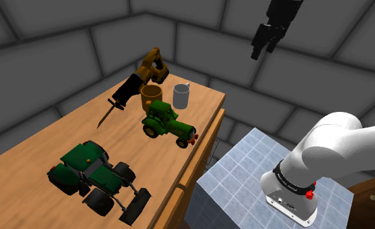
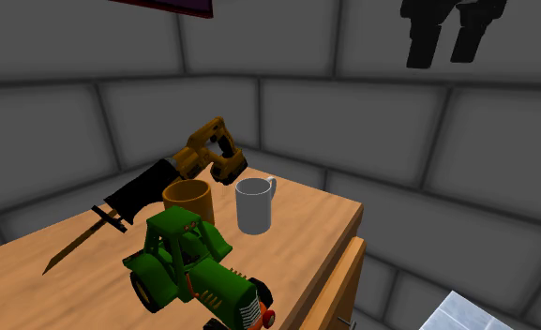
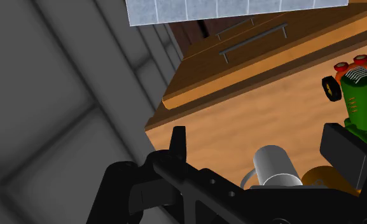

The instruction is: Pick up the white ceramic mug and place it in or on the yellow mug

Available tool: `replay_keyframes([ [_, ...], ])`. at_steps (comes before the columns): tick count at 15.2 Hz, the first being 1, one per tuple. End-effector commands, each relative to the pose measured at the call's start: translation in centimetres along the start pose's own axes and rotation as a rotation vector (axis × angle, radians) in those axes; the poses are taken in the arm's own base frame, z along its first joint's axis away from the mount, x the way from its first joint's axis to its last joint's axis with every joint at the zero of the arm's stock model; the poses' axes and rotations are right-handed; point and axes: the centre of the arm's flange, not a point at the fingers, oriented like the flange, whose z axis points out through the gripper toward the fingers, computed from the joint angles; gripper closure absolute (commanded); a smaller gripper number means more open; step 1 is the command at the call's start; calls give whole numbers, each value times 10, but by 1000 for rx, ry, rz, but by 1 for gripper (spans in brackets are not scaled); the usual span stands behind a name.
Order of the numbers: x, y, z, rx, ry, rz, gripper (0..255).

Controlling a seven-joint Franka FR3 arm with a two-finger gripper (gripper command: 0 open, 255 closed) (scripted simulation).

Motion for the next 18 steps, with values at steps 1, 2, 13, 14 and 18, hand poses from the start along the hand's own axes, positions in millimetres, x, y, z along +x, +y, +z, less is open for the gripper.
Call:
replay_keyframes([
  [1,0,0,0,0,0,0,0],
  [2,9,-5,8,2,1,0,0],
  [13,105,-66,95,23,8,-2,0],
  [14,113,-71,103,25,9,-2,0],
  [18,148,-94,134,33,12,-2,0],
])
